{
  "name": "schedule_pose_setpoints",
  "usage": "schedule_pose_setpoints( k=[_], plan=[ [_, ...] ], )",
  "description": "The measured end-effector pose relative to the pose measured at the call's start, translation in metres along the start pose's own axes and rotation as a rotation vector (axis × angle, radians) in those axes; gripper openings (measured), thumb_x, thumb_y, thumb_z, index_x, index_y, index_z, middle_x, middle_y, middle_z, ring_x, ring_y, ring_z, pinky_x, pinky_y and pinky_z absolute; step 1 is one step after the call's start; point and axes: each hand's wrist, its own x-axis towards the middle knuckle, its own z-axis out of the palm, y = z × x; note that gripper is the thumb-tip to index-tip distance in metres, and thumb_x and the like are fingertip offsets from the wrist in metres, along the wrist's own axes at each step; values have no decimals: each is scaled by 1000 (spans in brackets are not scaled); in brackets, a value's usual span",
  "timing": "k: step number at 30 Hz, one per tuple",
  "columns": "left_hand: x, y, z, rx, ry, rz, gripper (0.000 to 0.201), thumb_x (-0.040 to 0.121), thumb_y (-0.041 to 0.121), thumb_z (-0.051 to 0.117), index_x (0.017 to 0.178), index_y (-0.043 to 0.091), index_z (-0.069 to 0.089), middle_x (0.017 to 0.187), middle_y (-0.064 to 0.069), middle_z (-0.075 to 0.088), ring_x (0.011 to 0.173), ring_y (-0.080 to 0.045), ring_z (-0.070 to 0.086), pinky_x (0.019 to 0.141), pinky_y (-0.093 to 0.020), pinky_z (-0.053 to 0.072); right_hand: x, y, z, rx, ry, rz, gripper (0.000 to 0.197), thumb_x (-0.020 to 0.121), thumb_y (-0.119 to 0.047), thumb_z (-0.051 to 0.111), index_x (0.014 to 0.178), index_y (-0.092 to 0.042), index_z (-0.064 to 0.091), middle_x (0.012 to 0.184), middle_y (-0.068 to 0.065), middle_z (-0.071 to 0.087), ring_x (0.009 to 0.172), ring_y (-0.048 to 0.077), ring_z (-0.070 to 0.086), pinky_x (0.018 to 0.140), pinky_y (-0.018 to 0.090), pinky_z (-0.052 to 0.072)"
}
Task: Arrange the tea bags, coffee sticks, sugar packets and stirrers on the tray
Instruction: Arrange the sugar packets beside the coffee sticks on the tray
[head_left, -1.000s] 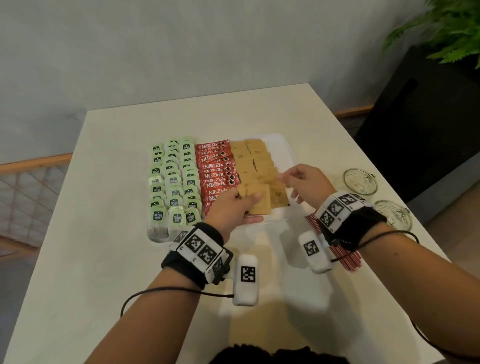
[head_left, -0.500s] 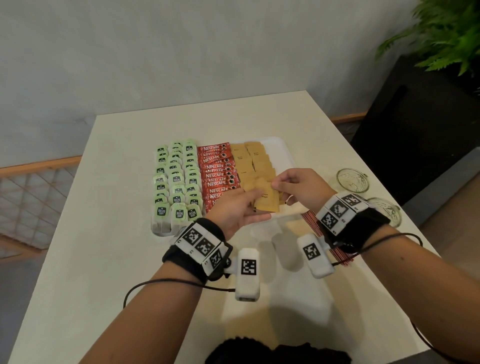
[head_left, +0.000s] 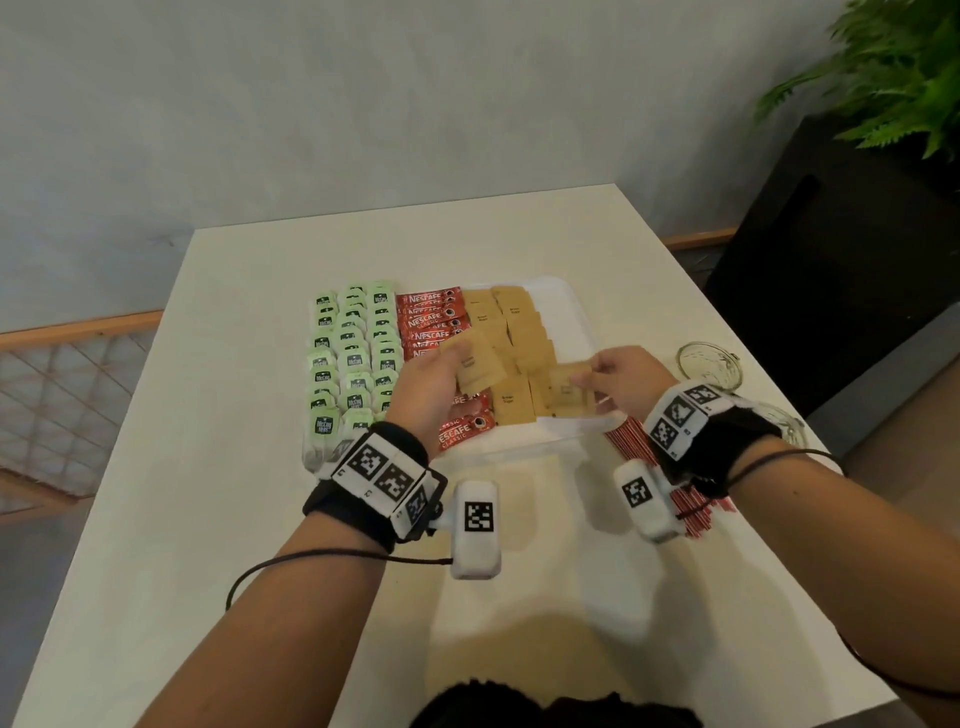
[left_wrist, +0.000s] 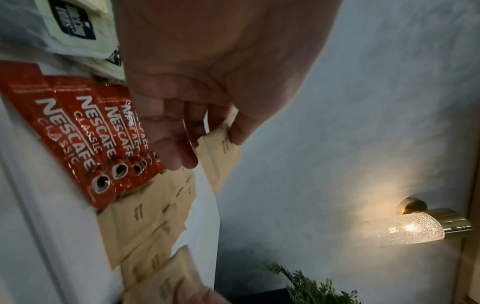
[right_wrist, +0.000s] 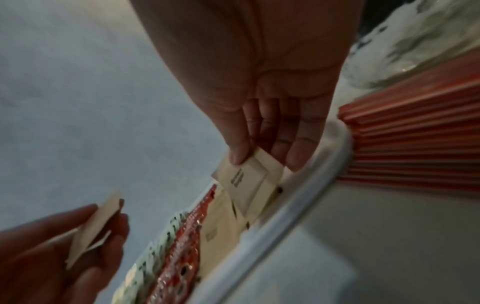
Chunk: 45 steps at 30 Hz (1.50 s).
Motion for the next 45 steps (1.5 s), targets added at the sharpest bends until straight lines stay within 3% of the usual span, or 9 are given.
schedule_pose_setpoints(
  k=[5,16,22,25,28,32,36,40,45],
  plan=[
    [5,0,-6,19,25,-57,19,102,29,48,108,16,60,96,-2,64,84,-15,64,53,-23,53,-1,6,12,-104,-44,52,25,87,-29,70,81,-5,66,85,17,70,84,35,68,84,47,56],
    [6,-3,-7,130,-10,-111,20,100,31,51,108,15,61,88,-1,61,73,-13,57,60,-25,52,-2,0,16,-215,0,65,29,82,-32,76,81,-5,67,83,14,73,76,24,69,77,34,58],
    [4,-10,-11,451,-74,154,20,90,32,68,88,12,68,70,3,59,66,-15,53,65,-31,50,-1,-6,15,-64,160,-54,39,77,-52,74,86,-17,63,83,-1,67,73,16,64,65,25,47],
    [4,-11,-6,585,-83,300,25,86,37,72,87,12,69,68,-5,58,65,-18,50,66,-37,46,-8,-22,15,151,-11,-157,32,82,-45,71,91,-14,70,84,5,70,67,14,62,60,25,46],
    [7,-6,2,684,-108,364,27,92,37,64,94,11,71,79,-12,65,67,-19,55,67,-36,50,-15,-37,18,162,-159,-264,19,84,-32,73,92,-15,73,75,5,68,66,11,60,59,23,47],
    [11,2,7,763,-107,343,44,103,37,45,93,1,68,75,-3,62,62,-14,53,59,-22,44,-10,-38,20,113,-90,-269,10,85,-24,73,81,-15,70,59,-10,63,56,3,58,58,14,44],
    [18,-2,-2,944,-25,398,26,100,34,51,109,17,69,106,5,69,85,-9,59,78,-25,46,-6,-21,26,-42,-25,-116,11,85,-27,73,79,-19,70,66,-8,63,65,10,59,68,23,43],
    [23,-12,-14,1141,81,400,16,89,33,65,105,29,68,104,11,67,102,-12,62,92,-37,49,-11,-12,37,-165,-29,-39,11,86,-30,72,80,-20,71,85,-7,66,83,11,59,64,21,39],
    [21,-18,-14,1345,141,406,22,87,36,65,109,37,63,115,9,63,116,-19,52,104,-45,36,-13,-12,50,-221,-17,-37,20,85,-29,72,81,-9,69,73,-5,63,71,12,58,63,24,46]
  ],
)
